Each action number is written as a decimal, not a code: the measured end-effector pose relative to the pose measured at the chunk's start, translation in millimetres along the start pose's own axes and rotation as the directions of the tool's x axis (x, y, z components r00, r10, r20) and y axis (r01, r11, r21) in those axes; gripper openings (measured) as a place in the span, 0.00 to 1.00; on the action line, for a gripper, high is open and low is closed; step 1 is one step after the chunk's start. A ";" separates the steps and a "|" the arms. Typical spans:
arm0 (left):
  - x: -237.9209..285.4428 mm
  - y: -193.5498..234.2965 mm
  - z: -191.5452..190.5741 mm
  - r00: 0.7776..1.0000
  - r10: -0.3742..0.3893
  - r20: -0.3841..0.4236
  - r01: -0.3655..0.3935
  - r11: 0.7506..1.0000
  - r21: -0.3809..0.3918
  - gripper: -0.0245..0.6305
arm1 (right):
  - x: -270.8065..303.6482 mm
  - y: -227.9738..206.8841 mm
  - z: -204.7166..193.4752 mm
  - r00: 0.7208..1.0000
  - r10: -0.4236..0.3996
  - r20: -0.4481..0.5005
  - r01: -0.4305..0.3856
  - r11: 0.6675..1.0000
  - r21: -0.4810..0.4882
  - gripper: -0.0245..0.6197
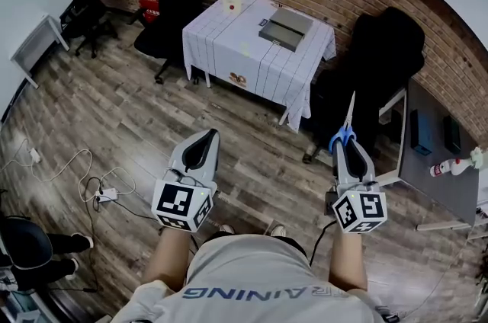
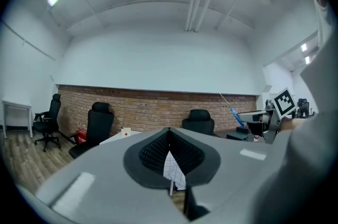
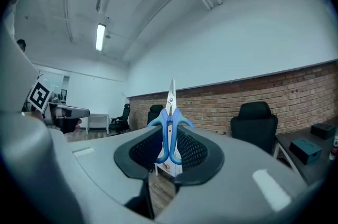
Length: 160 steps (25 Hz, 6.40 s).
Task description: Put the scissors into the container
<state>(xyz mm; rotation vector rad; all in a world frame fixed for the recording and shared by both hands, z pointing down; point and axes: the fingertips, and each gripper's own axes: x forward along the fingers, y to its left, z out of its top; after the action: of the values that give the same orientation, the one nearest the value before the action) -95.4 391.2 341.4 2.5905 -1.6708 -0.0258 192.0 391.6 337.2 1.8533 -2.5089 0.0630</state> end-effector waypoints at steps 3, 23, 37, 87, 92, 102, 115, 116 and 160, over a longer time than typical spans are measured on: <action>-8.8 15.1 -3.7 1.000 0.008 -0.003 -0.008 1.000 -0.008 0.03 | 3.5 10.7 0.8 1.000 0.005 0.020 -0.005 1.000 0.025 0.20; 47.9 124.4 -29.2 0.992 0.103 -0.073 -0.106 0.994 -0.040 0.03 | 157.8 39.2 -18.2 0.994 0.109 -0.008 -0.109 0.994 0.023 0.20; 208.4 149.6 -5.3 0.990 0.112 -0.089 -0.111 0.994 0.020 0.03 | 315.9 -44.3 -8.2 0.989 0.150 0.000 -0.150 0.987 0.057 0.20; 706.6 282.7 -40.0 0.882 -0.411 -0.229 0.407 0.911 -0.066 0.03 | 650.6 -202.6 -65.9 0.933 -0.291 -0.210 0.308 0.950 0.056 0.20; 719.1 273.6 -45.4 0.890 -0.381 -0.252 0.376 0.924 -0.068 0.03 | 665.7 -220.5 -82.6 0.937 -0.246 -0.246 0.270 0.961 0.066 0.20; 731.3 240.4 -73.9 0.891 -0.309 -0.332 0.299 0.951 -0.083 0.03 | 694.8 -241.3 -181.4 0.875 -0.060 -0.480 0.085 0.996 0.031 0.20; 721.4 250.4 -102.3 0.885 -0.212 -0.414 0.198 0.977 -0.077 0.03 | 716.1 -193.2 -322.7 0.608 0.140 -0.781 -0.157 0.986 0.054 0.20; 719.6 252.1 -104.0 0.885 -0.207 -0.418 0.191 0.978 -0.080 0.03 | 717.7 -193.7 -329.1 0.591 0.133 -0.795 -0.167 0.985 0.041 0.20; 745.7 225.8 -40.0 0.865 -0.451 -0.219 0.441 0.893 -0.096 0.03 | 669.3 -246.3 -44.5 0.924 -0.258 -0.281 0.256 0.966 -0.044 0.06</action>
<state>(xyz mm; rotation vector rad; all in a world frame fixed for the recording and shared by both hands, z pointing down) 8.9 -379.1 407.9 2.7539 -0.9572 0.2152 230.3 -317.7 414.2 1.9899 -2.0606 0.2932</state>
